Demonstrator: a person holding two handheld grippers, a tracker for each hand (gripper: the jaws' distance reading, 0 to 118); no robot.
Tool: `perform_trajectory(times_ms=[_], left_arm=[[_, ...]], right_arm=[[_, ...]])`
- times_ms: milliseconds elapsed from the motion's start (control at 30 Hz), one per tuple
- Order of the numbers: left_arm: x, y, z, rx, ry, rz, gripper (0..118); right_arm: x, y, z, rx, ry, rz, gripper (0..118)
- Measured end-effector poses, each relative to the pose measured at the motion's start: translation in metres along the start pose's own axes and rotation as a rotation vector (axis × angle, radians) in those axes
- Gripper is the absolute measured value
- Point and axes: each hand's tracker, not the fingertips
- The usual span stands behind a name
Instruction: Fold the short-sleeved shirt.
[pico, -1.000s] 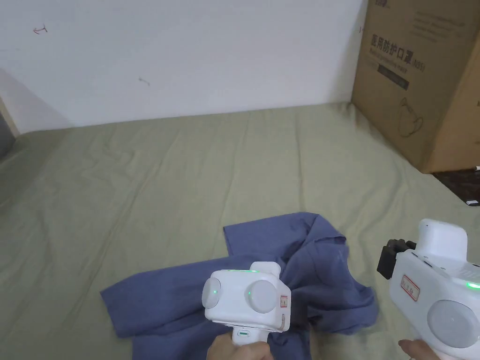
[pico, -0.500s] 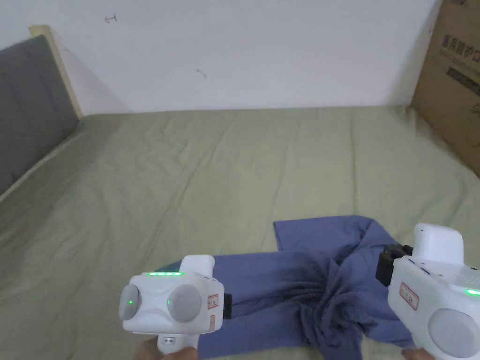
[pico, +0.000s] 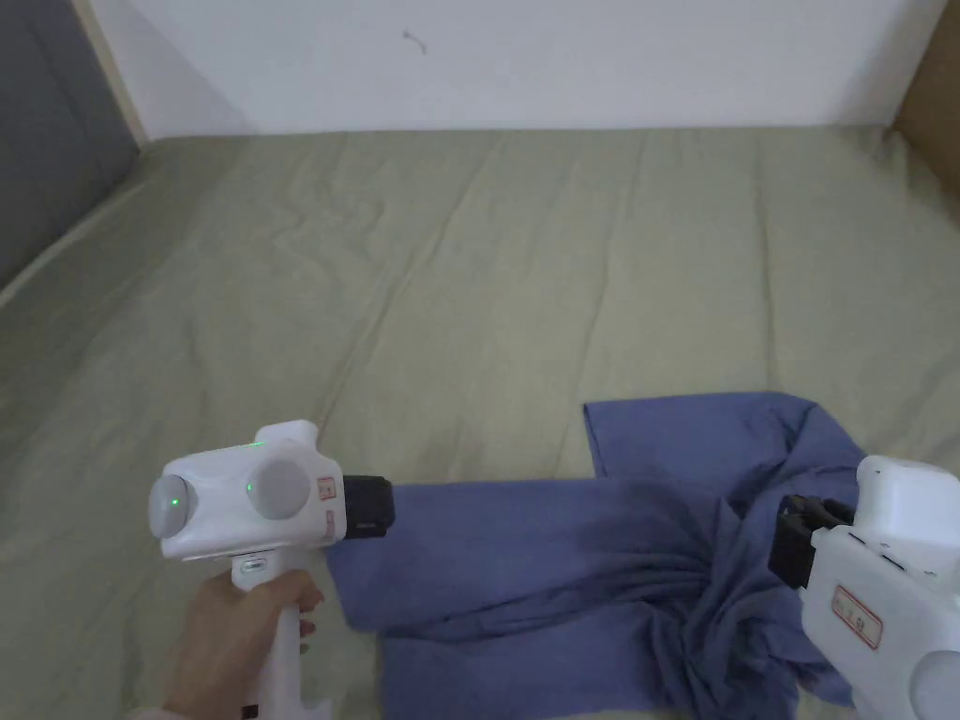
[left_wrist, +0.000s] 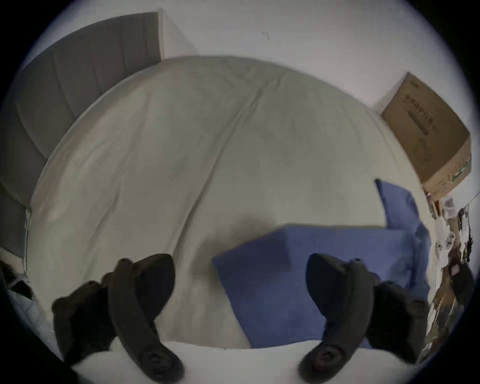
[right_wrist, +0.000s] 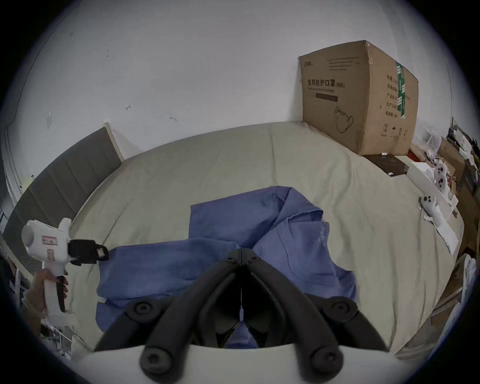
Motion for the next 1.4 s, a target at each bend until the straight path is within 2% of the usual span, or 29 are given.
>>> perform_trajectory(times_ms=[33,67,100,167,200,233,400,467,500,533,567,600,633,667,700,733,800,900,933,967,1000,1033,1067,1100,1133,1167,1267,1333,1400], left_arm=[[0.003,-0.004,-0.010,-0.048,-0.001,-0.011,85],[0.006,-0.007,-0.017,-0.070,0.015,-0.029,85],[0.010,-0.011,-0.012,0.017,0.034,-0.051,82],[0.012,-0.013,-0.006,0.021,0.042,-0.057,52],[0.014,-0.012,-0.002,0.036,0.055,-0.073,30],[0.015,-0.011,0.003,0.049,0.057,-0.092,3],[0.015,-0.008,0.021,0.072,0.021,-0.119,3],[0.013,-0.006,0.029,0.092,0.001,-0.104,3],[0.012,-0.003,0.033,0.102,-0.020,-0.089,3],[0.013,0.000,0.037,0.109,-0.026,-0.084,3],[0.013,0.001,0.039,0.116,-0.024,-0.083,3],[0.014,0.003,0.041,0.130,-0.025,-0.084,3],[0.015,0.004,0.043,0.136,-0.027,-0.089,3],[0.019,0.006,0.046,0.136,-0.026,-0.096,3],[0.020,0.007,0.046,0.137,-0.023,-0.107,3],[0.021,0.008,0.044,0.136,-0.021,-0.111,3],[0.023,0.011,0.042,0.128,-0.021,-0.116,3],[0.021,0.014,0.036,0.114,-0.030,-0.104,3],[0.021,0.012,0.035,0.113,-0.035,-0.099,3],[0.021,0.013,0.035,0.110,-0.037,-0.098,3],[0.021,0.012,0.035,0.106,-0.039,-0.099,3],[0.021,0.012,0.035,0.105,-0.041,-0.100,3],[0.020,0.017,0.036,0.104,-0.040,-0.103,3],[0.020,0.018,0.038,0.104,-0.040,-0.106,3],[0.020,0.018,0.040,0.109,-0.041,-0.108,3],[0.020,0.019,0.042,0.111,-0.040,-0.107,3],[0.018,0.021,0.051,0.120,-0.038,-0.105,3],[0.019,0.019,0.062,0.135,-0.039,-0.116,3],[0.019,0.019,0.078,0.147,-0.036,-0.129,3]], right_arm=[[0.001,0.000,-0.004,-0.005,-0.001,0.006,0],[0.002,0.000,-0.007,-0.009,-0.006,0.012,0],[0.003,0.000,-0.011,-0.016,-0.011,0.020,0],[0.007,-0.001,-0.016,-0.022,-0.011,0.026,0],[0.003,-0.001,-0.016,-0.029,-0.009,0.029,0],[0.005,0.000,-0.018,-0.039,0.000,0.029,0],[0.031,0.036,-0.038,-0.050,0.055,0.016,0],[0.044,0.068,-0.057,-0.081,0.090,0.041,3],[0.051,0.086,-0.073,-0.134,0.119,0.053,25],[0.057,0.102,-0.091,-0.181,0.124,0.073,72],[0.061,0.113,-0.105,-0.170,0.126,0.088,90],[0.062,0.126,-0.121,-0.163,0.112,0.111,91],[0.061,0.138,-0.141,-0.221,0.037,0.177,91],[0.060,0.144,-0.158,-0.258,0.004,0.226,91],[0.060,0.148,-0.179,-0.283,0.010,0.264,91],[0.059,0.148,-0.194,-0.316,0.024,0.270,91],[0.063,0.144,-0.226,-0.407,0.015,0.253,91],[0.078,0.120,-0.264,-0.533,-0.076,0.266,88],[0.086,0.113,-0.268,-0.556,-0.033,0.225,88],[0.089,0.118,-0.259,-0.480,0.016,0.154,85],[0.089,0.121,-0.252,-0.469,-0.001,0.126,76],[0.086,0.122,-0.249,-0.463,-0.001,0.160,63],[0.081,0.122,-0.248,-0.462,-0.018,0.231,51],[0.076,0.122,-0.247,-0.468,-0.023,0.277,35],[0.069,0.125,-0.241,-0.464,-0.037,0.314,10],[0.063,0.126,-0.238,-0.459,-0.054,0.341,6],[0.055,0.129,-0.228,-0.454,-0.040,0.341,6],[0.055,0.135,-0.211,-0.427,-0.018,0.305,6],[0.061,0.146,-0.190,-0.375,-0.007,0.237,6]])
